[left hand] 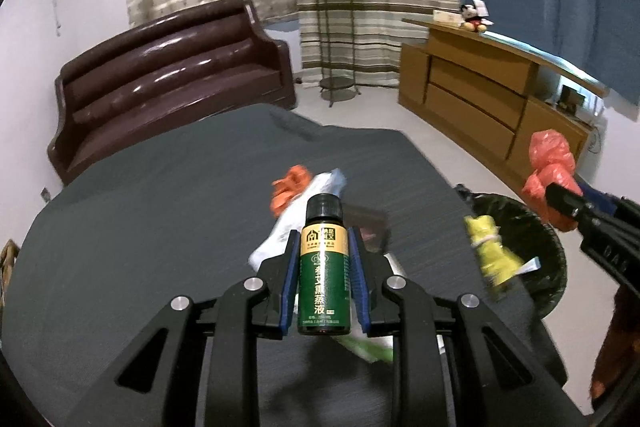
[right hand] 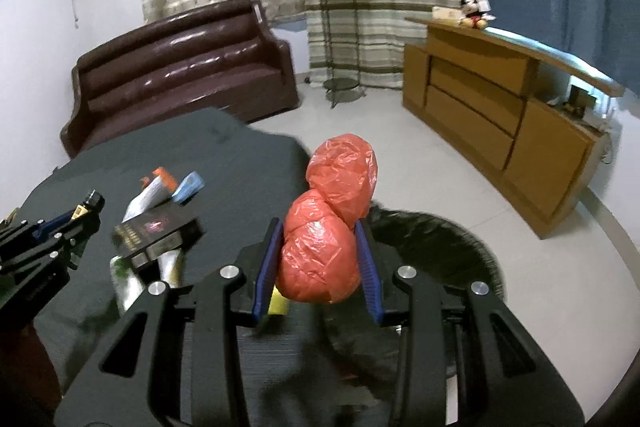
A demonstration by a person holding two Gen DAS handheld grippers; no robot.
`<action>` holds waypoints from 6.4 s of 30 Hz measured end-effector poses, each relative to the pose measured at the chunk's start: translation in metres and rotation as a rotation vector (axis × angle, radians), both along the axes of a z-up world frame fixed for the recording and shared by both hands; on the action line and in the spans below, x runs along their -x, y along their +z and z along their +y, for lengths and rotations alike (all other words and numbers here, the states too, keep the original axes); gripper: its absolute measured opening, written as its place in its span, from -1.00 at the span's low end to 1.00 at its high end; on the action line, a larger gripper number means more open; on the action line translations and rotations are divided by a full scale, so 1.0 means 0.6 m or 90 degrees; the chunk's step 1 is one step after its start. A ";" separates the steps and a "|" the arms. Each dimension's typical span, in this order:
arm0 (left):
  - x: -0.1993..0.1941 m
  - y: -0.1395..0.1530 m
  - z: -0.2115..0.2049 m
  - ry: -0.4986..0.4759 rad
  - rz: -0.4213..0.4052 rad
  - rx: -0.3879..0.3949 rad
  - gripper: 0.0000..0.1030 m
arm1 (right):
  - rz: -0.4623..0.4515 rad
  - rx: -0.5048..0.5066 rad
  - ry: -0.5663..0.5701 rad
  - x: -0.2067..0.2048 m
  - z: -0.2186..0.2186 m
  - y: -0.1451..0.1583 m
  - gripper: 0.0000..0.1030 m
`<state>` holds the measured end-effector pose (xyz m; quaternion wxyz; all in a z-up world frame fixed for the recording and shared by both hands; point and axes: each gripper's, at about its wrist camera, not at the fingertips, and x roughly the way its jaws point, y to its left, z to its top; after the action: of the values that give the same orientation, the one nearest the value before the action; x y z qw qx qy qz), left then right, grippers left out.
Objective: Collect trash
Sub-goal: 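Carry the green bottle and red bags over the trash bin with both tools, then open the right tool to drop the red bags while the left tool releases the bottle, then return to the table and grasp the white-red wrapper with the right tool, then grasp the white-green packet with the left tool while the right tool holds the wrapper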
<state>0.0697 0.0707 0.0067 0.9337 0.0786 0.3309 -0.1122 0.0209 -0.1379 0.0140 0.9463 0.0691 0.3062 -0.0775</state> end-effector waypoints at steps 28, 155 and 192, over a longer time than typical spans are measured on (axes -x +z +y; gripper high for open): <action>0.014 -0.007 -0.201 -0.126 0.003 -0.017 -0.52 | 0.009 -0.012 -0.106 0.049 -0.201 -0.032 -0.31; 0.025 -0.054 0.073 0.098 0.126 0.034 0.37 | 0.120 0.005 0.165 -0.031 0.185 -0.078 -0.62; 0.003 -0.084 0.021 0.138 0.175 0.011 0.04 | 0.059 -0.054 -0.007 0.018 -0.078 -0.077 -0.62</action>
<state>0.0677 0.0835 -0.0437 0.8868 0.0181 0.4613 -0.0237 0.0101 -0.1847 -0.0325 0.9269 0.1072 0.3523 -0.0730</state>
